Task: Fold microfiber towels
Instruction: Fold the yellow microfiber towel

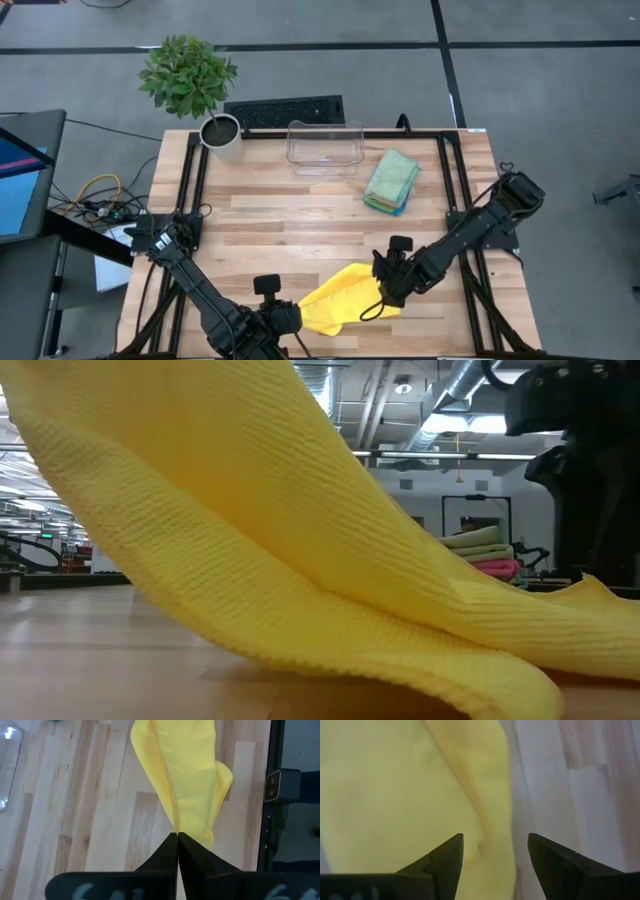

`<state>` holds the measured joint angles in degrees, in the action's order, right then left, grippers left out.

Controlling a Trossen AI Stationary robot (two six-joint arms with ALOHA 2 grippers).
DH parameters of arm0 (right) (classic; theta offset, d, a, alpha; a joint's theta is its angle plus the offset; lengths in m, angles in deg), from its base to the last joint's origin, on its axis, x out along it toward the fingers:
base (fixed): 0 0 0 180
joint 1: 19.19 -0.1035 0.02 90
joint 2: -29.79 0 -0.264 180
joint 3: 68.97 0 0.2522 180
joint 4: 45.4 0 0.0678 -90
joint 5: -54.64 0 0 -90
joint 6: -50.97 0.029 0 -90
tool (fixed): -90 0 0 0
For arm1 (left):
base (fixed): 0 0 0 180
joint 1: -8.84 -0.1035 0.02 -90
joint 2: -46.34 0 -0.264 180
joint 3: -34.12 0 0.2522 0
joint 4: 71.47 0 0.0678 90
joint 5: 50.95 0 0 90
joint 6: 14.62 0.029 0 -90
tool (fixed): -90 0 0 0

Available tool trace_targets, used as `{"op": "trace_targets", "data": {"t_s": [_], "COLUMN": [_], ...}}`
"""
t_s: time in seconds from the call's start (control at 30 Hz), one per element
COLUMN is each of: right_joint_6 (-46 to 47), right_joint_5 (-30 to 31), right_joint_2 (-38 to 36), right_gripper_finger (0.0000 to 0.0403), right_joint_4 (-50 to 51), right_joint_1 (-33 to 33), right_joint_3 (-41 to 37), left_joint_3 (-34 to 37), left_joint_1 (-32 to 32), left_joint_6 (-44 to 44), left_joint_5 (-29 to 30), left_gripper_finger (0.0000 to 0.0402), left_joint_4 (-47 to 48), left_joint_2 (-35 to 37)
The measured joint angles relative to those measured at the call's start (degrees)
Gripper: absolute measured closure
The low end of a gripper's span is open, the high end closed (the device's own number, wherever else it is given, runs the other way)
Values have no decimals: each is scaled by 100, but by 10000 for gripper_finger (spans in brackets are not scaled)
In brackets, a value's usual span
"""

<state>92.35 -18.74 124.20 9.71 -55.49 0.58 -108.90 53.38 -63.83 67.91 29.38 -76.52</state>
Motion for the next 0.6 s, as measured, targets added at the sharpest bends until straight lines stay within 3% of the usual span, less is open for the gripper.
{"op": "trace_targets", "data": {"t_s": [0.3, 0.4, 0.5, 0.6], "right_joint_6": [-255, -290, -293, -295], "right_joint_5": [2, -5, -14, -22], "right_joint_2": [381, 534, 584, 533], "right_gripper_finger": [155, 171, 232, 335], "right_joint_4": [-112, -138, -106, -1], "right_joint_1": [47, 86, 71, 69], "right_joint_3": [2, 5, 7, 7], "left_joint_3": [0, 0, 0, 0], "left_joint_1": [0, 0, 0, 0], "left_joint_6": [-8, -9, -9, -7], "left_joint_5": [2, 2, -4, 0], "left_gripper_finger": [401, 401, 401, 401], "left_joint_4": [0, 2, 15, 73], "left_joint_2": [0, 0, 0, 0]}}
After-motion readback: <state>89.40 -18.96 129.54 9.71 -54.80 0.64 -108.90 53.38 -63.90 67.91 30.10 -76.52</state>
